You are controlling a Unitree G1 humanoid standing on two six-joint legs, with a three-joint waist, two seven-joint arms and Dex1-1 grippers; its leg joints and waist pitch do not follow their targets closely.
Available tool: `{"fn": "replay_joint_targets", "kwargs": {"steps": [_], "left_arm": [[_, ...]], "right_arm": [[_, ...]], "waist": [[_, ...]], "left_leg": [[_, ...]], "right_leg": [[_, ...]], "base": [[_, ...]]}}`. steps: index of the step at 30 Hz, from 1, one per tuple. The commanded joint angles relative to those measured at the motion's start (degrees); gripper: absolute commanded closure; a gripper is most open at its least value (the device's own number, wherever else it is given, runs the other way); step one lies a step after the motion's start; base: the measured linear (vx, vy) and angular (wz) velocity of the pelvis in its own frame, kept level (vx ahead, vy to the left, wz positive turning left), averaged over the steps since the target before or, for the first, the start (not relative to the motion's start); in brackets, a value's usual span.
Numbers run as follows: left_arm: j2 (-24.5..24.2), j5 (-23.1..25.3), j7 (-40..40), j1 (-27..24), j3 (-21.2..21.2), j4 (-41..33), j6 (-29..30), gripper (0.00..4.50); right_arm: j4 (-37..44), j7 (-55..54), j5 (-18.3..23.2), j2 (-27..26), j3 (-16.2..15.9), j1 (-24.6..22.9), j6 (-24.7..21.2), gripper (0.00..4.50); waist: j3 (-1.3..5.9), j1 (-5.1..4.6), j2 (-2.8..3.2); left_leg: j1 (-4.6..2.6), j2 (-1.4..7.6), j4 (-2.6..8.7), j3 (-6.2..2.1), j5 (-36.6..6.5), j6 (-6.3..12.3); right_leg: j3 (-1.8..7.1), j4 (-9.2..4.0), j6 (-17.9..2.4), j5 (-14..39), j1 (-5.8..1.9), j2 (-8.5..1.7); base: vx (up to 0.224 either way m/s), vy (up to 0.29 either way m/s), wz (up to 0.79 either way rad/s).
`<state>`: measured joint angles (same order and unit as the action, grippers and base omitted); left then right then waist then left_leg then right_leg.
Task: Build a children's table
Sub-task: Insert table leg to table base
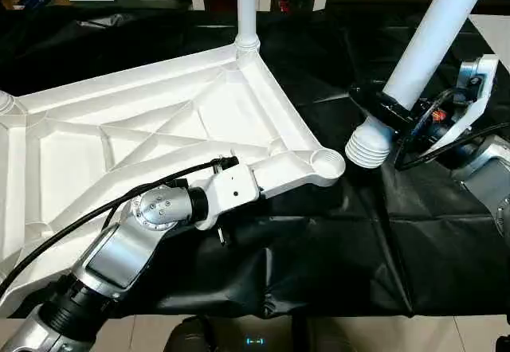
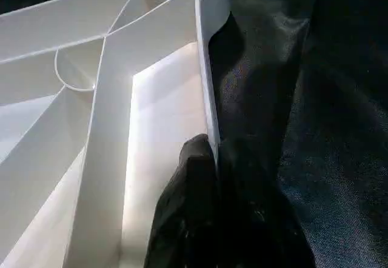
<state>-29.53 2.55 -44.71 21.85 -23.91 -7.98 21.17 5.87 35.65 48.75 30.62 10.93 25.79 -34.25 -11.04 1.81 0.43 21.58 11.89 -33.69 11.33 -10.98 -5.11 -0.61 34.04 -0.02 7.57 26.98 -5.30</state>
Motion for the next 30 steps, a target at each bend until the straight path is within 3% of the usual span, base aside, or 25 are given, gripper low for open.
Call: {"fn": "replay_joint_targets", "kwargs": {"steps": [1, 8, 9, 13, 14, 15, 18, 20, 25, 30], "left_arm": [[-1.35, 2.66, -1.39, -2.92, -3.02, 4.33, 2.01, 4.5], [-3.42, 1.35, -4.52, -5.56, -3.94, 2.89, -2.25, 4.5], [-3.97, 0.6, -5.92, -6.35, -4.17, 2.42, -3.96, 4.5], [-4.29, -0.11, -6.87, -6.9, -3.94, 2.14, -5.06, 4.5], [-4.49, -0.31, -7.13, -6.98, -3.79, 1.94, -5.1, 4.5], [-4.49, -0.31, -7.13, -6.98, -3.79, 1.94, -5.1, 4.5], [-4.76, -0.59, -7.76, -7.06, -3.65, 1.86, -5.99, 4.5], [-5.12, -0.72, -8.2, -7.42, -3.4, 1.63, -6.71, 4.5], [-5.15, -0.7, -8.5, -7.57, -3.18, 1.51, -7.14, 4.5], [-5.23, -0.44, -8.69, -7.87, -3.19, 1.56, -7.44, 4.5]], "right_arm": [[0.14, 0.55, -0.31, -0.02, 1.2, 0.98, 0.42, 2.62], [-2.03, -2.89, 4.41, -2.63, 4.36, 1.9, -2.72, 2.62], [-3.35, -6.06, 8.17, -3.54, 6.31, 2.76, -5.94, 2.62], [-6.56, -13.44, 15.43, -5.18, 10.24, 5.02, -11.34, 2.62], [-8.32, -15.9, 18.52, -5.93, 12.16, 6.47, -12.2, 2.62], [-8.32, -15.9, 18.52, -5.93, 12.16, 6.47, -12.2, 2.63], [-10.57, -20.42, 24.01, -7.01, 14.74, 8.42, -13.48, 2.63], [-12.19, -27.23, 31.74, -8.5, 17.5, 10.25, -14.91, 2.63], [-13.16, -36.39, 39.21, -9.98, 20.02, 11.59, -15.66, 2.63], [-13.35, -46.45, 46.52, -11.77, 21.83, 12.84, -13.58, 2.63]], "waist": [[4.3, -0.18, -0.78], [4.24, -0.29, -0.89], [4.2, -0.34, -1.0], [4.13, -0.27, -0.84], [3.99, -0.26, -0.93], [3.93, -0.24, -0.95], [3.74, -0.23, -0.94], [3.42, -0.33, -0.92], [3.28, -0.31, -0.96], [3.11, -0.38, -0.97]], "left_leg": [[-0.39, -0.22, 3.95, 0.29, -7.94, 3.77], [-0.35, -0.29, 4.08, 0.26, -7.5, 4.01], [-0.28, -0.31, 4.1, 0.25, -7.43, 4.01], [-0.92, -0.34, 4.14, 0.53, -6.54, 3.77], [-0.74, -0.39, 4.26, 0.53, -6.5, 3.68], [-0.82, -0.44, 4.27, 0.56, -6.53, 3.58], [-0.72, -0.44, 4.34, 0.63, -6.25, 3.01], [-0.69, -0.55, 4.47, 0.64, -6.71, 2.7], [-0.96, -0.62, 4.67, 0.78, -7.41, 1.81], [-0.65, -0.75, 4.87, 0.74, -7.2, 0.82]], "right_leg": [[0.97, -3.86, -11.21, 15.96, -3.71, -0.53], [0.99, -3.84, -11.17, 15.71, -3.74, -0.53], [0.99, -3.82, -11.15, 15.6, -3.79, -0.5], [1.07, -3.76, -11.45, 14.32, -3.36, -0.23], [1.06, -3.73, -11.39, 14.37, -3.43, -0.25], [1.08, -3.74, -11.29, 14.45, -3.41, -0.23], [1.05, -3.67, -10.82, 13.61, -3.37, -0.19], [1.04, -3.78, -10.16, 13.97, -3.3, -0.15], [1.08, -3.94, -8.64, 14.72, -3.06, -0.02], [0.98, -3.85, -7.53, 13.75, -3.11, 0.07]], "base": [[0.0, 0.0, 0.0], [0.0, 0.0, 0.0], [0.0, 0.0, 0.0], [0.0, 0.0, 0.0], [0.0, 0.0, 0.0], [0.0, 0.0, 0.0], [0.0, 0.0, 0.0], [0.0, 0.0, 0.0], [0.0, 0.0, 0.0], [0.0, 0.0, 0.0]]}}
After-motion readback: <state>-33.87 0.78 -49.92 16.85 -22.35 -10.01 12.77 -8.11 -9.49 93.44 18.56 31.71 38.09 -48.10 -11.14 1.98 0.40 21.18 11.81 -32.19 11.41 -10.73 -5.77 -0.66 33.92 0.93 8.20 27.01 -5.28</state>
